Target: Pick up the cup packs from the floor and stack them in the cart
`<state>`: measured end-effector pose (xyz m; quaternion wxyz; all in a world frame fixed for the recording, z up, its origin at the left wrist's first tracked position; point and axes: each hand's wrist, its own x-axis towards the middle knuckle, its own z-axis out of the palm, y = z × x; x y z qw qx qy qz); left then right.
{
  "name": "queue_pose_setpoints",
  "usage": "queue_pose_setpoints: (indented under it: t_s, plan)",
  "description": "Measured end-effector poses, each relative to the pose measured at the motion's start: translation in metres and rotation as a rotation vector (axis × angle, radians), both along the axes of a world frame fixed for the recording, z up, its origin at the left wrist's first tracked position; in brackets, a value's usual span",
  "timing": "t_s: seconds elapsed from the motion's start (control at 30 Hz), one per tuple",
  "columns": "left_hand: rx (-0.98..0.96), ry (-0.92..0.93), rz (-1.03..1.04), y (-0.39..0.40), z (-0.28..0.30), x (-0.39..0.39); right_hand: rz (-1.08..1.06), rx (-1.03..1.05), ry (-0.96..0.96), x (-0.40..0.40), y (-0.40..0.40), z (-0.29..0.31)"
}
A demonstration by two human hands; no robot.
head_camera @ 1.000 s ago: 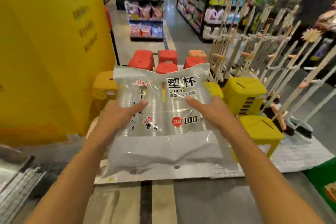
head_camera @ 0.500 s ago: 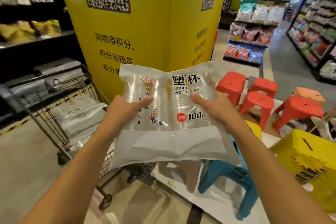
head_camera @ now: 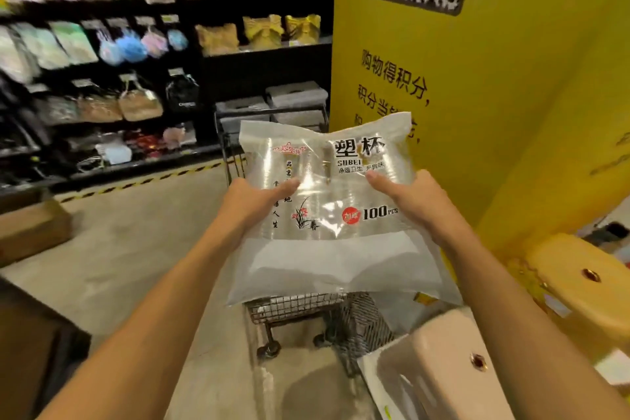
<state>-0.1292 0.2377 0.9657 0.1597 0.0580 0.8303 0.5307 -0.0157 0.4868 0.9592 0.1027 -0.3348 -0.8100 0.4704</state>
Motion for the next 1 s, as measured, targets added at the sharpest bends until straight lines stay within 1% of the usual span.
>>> queue_pose_setpoints:
  t_s: [0.1,0.27,0.4,0.53,0.7,0.87,1.0]
  plan:
    - [0.001,-0.031,0.085,0.0,-0.02,-0.03,0.073,-0.025,-0.023,-0.054,0.01,-0.032]
    - [-0.048,-0.117,0.153,-0.001,-0.085,-0.089,0.135,0.003,-0.107,-0.114,0.002,-0.068]
    - [-0.06,-0.163,0.136,0.005,-0.142,-0.145,0.119,-0.018,-0.224,-0.16,0.005,-0.116]
    - [-0.079,-0.254,0.13,0.009,-0.205,-0.187,0.103,-0.034,-0.295,-0.202,0.01,-0.172]
    - [-0.125,-0.296,0.14,0.019,-0.264,-0.214,0.087,-0.094,-0.369,-0.237,0.019,-0.249]
    - [-0.143,-0.303,0.167,0.029,-0.332,-0.24,0.118,-0.148,-0.365,-0.272,0.024,-0.311]
    - [-0.149,-0.36,0.194,0.039,-0.384,-0.25,0.156,-0.193,-0.382,-0.293,0.032,-0.366]
